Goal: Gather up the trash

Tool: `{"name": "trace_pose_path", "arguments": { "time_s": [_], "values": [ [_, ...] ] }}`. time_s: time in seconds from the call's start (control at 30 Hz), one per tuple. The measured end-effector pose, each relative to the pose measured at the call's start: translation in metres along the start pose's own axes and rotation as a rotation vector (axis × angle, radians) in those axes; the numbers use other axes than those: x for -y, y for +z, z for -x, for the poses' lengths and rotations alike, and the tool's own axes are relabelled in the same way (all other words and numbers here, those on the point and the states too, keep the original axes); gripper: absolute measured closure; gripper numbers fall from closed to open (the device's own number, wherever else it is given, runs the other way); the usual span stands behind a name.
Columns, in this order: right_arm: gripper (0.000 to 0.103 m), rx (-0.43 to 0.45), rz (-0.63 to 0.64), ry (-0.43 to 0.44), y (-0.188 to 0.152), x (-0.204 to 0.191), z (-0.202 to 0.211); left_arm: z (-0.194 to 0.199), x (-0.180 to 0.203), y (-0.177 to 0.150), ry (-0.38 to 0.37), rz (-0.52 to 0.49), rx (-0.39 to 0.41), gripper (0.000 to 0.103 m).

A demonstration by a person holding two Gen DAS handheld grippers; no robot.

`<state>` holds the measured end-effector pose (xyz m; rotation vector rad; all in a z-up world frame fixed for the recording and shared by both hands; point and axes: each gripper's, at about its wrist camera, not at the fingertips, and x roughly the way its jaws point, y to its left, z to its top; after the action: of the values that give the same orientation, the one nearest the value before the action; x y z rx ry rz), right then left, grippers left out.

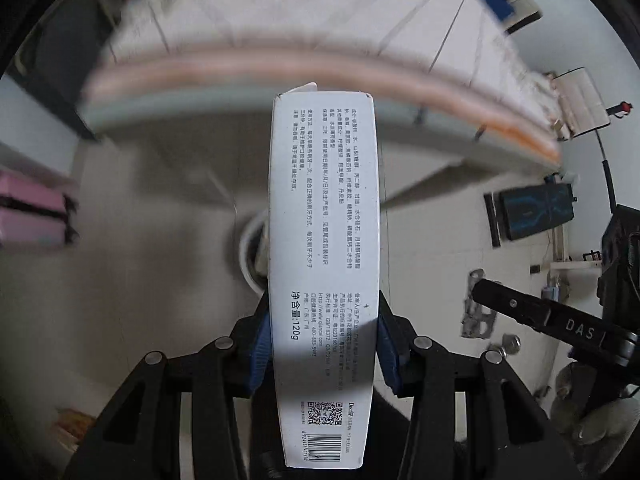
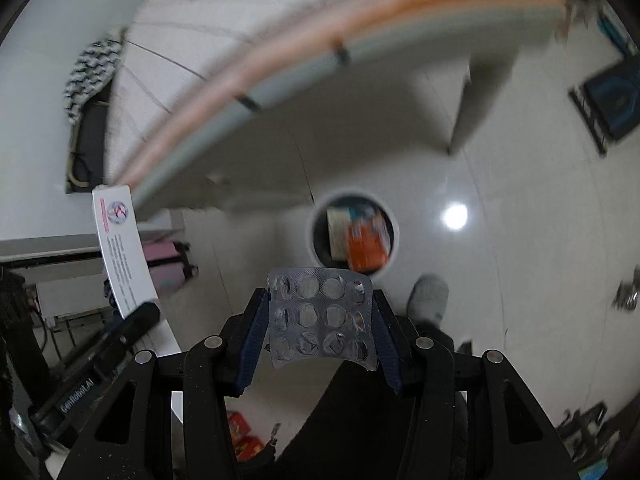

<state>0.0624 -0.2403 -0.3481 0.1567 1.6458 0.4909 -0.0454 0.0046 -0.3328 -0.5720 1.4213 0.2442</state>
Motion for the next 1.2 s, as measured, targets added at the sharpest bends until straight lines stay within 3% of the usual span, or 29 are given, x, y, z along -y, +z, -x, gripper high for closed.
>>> {"name": "trace_pose_path", "arguments": {
  "time_s": [0.3,0.4,0.53,0.57,0.6,0.63,0.67,0.73,0.8,0.83,1.0,1.07,1.2],
  "values": [
    [0.05,-0.118,-0.139,0.04,0.039,0.098,-0.213,-0.236,-0.057,0.028,-0.012,0.112,-0.152,0.061],
    [0.05,-0.121,-0.138,0.051,0.062,0.107,-0.272,-0.298,-0.074,0.038,-0.035,0.103,-0.171,0.061],
    [0.045,-0.121,-0.122,0.066,0.082,0.113,-0.343,-0.353,-0.093,0.043,-0.03,0.106,-0.203,0.06],
    [0.043,-0.125,-0.117,0.069,0.085,0.114,-0.355,-0.36,-0.099,0.043,-0.037,0.12,-0.204,0.055],
    [0.038,-0.129,-0.113,0.066,0.088,0.114,-0.366,-0.363,-0.102,0.041,-0.037,0.132,-0.201,0.047],
    [0.036,-0.136,-0.108,0.064,0.092,0.115,-0.378,-0.366,-0.107,0.04,-0.041,0.145,-0.195,0.024],
    [0.032,-0.143,-0.107,0.077,0.093,0.115,-0.385,-0.366,-0.11,0.037,-0.044,0.153,-0.192,0.007],
    [0.028,-0.168,-0.116,0.101,0.093,0.116,-0.396,-0.361,-0.116,0.035,-0.039,0.175,-0.185,0.006],
    [0.009,-0.175,-0.126,0.127,0.092,0.119,-0.397,-0.351,-0.122,0.031,-0.022,0.179,-0.176,0.006],
    [0.004,-0.17,-0.122,0.124,0.09,0.118,-0.393,-0.344,-0.122,0.03,-0.012,0.174,-0.163,0.006],
    [0.002,-0.148,-0.077,0.139,0.081,0.103,-0.367,-0.299,-0.121,0.02,0.066,0.139,-0.096,0.006],
    [0.002,-0.131,-0.033,0.08,0.074,0.094,-0.346,-0.276,-0.118,0.016,0.115,0.131,-0.063,0.006],
    [0.002,-0.039,0.15,-0.14,0.052,0.063,-0.289,-0.229,-0.107,0.003,0.193,0.106,-0.038,0.006]
  ]
}}
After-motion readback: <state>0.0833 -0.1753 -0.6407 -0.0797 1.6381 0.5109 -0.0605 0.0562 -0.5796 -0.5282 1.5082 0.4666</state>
